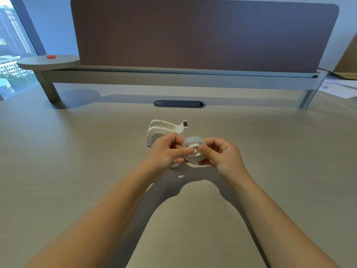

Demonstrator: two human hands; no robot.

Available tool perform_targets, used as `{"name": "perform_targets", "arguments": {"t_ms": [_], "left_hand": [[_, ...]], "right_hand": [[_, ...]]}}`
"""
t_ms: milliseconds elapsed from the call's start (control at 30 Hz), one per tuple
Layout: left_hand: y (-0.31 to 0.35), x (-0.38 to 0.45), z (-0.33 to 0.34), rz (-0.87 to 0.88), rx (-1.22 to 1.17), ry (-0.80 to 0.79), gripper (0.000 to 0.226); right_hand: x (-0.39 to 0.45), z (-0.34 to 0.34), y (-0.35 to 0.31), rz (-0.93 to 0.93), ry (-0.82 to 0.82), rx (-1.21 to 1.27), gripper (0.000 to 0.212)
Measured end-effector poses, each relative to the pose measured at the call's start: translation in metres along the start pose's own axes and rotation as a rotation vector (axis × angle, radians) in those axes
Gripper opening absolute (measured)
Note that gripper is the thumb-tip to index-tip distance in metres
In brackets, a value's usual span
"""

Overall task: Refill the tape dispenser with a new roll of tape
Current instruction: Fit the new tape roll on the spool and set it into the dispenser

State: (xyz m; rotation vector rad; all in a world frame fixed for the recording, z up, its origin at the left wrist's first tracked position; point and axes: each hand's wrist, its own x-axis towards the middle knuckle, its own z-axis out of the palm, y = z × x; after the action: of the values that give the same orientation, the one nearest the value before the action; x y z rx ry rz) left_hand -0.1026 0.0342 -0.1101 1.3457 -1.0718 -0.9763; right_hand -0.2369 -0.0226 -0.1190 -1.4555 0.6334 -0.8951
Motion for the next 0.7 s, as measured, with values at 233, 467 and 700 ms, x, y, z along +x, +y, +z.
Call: {"name": "perform_targets", "arguments": {"t_ms": [233, 467, 700], "left_hand": [[-0.003, 0.001, -0.002, 0.101, 0.099, 0.050, 0.012], [-0.002, 0.001, 0.001, 0.166, 0.124, 0.111, 0.014], [-0.004, 0.001, -0.001, 0.169, 0.227, 0.164, 0.016]], "right_hand": [[0.000, 0.005, 0.002, -0.102, 0.039, -0.097, 0.012], [0.002, 0.009, 0.005, -0.163, 0.104, -0.158, 0.006], [0.003, 0.013, 0.009, -0.163, 0.116, -0.174, 0.018]]}}
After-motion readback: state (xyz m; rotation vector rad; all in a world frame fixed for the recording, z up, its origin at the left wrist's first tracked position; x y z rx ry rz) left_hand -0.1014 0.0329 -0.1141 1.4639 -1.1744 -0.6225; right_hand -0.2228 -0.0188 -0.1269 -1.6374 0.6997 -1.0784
